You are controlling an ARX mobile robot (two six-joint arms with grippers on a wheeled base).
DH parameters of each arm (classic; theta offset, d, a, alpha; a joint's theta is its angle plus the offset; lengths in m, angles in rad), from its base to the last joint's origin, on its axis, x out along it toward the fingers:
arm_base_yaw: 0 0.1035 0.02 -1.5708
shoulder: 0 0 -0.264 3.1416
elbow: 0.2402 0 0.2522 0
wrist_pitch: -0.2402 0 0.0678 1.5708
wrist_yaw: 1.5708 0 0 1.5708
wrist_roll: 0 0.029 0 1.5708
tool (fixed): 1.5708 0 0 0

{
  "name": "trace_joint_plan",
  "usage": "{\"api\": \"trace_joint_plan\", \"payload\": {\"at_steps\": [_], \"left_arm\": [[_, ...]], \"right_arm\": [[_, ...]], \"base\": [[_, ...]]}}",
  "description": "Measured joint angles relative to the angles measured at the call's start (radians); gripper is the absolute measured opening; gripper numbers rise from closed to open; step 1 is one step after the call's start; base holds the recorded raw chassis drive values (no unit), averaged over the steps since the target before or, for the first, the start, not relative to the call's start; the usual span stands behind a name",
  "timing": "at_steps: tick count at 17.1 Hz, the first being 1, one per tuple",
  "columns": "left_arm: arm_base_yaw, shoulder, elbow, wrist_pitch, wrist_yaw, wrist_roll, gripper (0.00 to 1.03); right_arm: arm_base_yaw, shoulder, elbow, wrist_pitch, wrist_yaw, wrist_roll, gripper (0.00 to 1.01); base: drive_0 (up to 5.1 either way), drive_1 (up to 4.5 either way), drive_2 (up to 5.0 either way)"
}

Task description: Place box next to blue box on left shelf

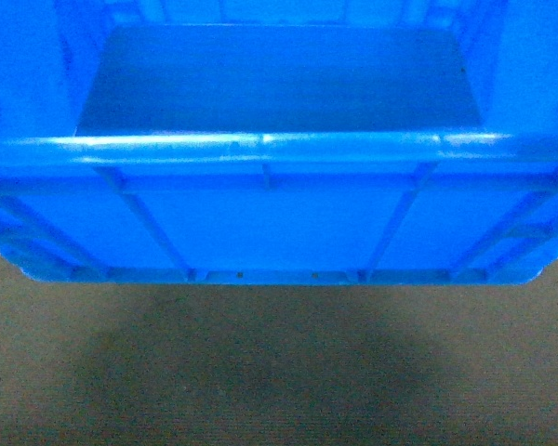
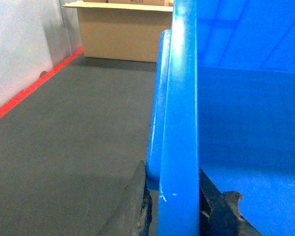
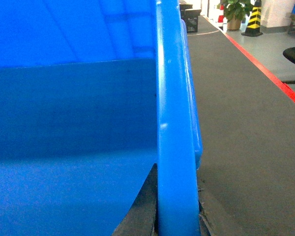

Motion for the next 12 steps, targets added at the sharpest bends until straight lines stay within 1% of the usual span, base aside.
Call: {"api": "trace_joint_plan", "payload": {"at_steps": [2, 7, 12], "left_arm": [[-0.005, -0.003, -0.008, -0.001, 0.0, 0.008, 0.15], [-0.006, -0.01, -0.008, 0.007, 0.001, 0.01, 0.15], [-0.006, -0.01, -0.008, 0.007, 0.0, 0.01, 0.15]], "right_arm": [[0.0, -0.015, -0.028, 0.021, 0.004, -0.008, 0.08], [0.0, -0.019, -0.028, 0.031, 0.005, -0.013, 0.08], [0.0, -0.019, -0.028, 0.031, 0.005, -0.014, 0.08]], "base": [[0.0, 0.0, 0.0], [0.0, 0.0, 0.0], [-1.4, -1.4, -1.4]]}}
